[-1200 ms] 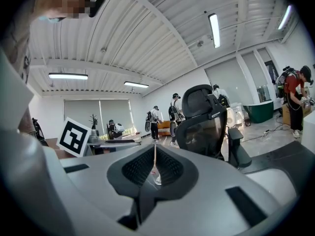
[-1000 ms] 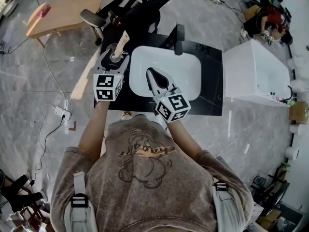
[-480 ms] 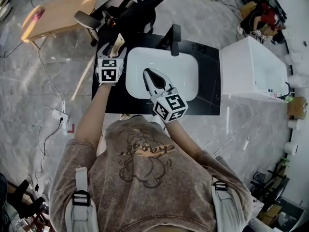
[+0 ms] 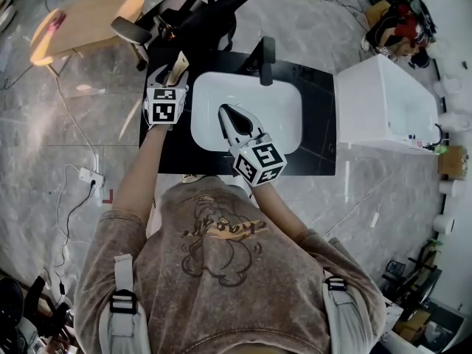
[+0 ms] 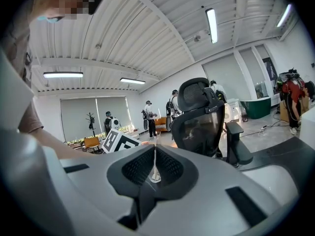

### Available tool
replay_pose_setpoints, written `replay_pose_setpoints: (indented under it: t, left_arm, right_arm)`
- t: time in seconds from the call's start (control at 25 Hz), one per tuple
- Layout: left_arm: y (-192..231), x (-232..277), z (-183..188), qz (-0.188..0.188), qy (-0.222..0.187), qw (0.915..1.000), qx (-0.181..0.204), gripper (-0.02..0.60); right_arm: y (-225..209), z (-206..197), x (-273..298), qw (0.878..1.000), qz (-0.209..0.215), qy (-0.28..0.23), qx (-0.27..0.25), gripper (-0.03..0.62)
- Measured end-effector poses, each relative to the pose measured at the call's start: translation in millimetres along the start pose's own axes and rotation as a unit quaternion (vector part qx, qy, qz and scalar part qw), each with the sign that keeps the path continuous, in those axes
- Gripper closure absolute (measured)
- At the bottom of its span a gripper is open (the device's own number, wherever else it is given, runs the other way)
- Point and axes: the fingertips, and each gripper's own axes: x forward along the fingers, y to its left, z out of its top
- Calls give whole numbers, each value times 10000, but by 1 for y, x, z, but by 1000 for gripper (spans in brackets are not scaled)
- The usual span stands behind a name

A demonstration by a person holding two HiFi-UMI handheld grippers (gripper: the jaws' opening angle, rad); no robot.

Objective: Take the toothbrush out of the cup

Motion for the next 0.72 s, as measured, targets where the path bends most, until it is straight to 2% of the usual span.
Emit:
replay_pose_setpoints:
  t: [0.32,0.72]
  left_arm:
    - [-1,-3,0,5,71,9999,120,427]
    - [-1,-9,1,20,52,9998,192,454]
  right_arm:
    - [2,-1,1,10000,-6,16,-15,569]
    - [2,-4,-2,10000,-28,32,-19,569]
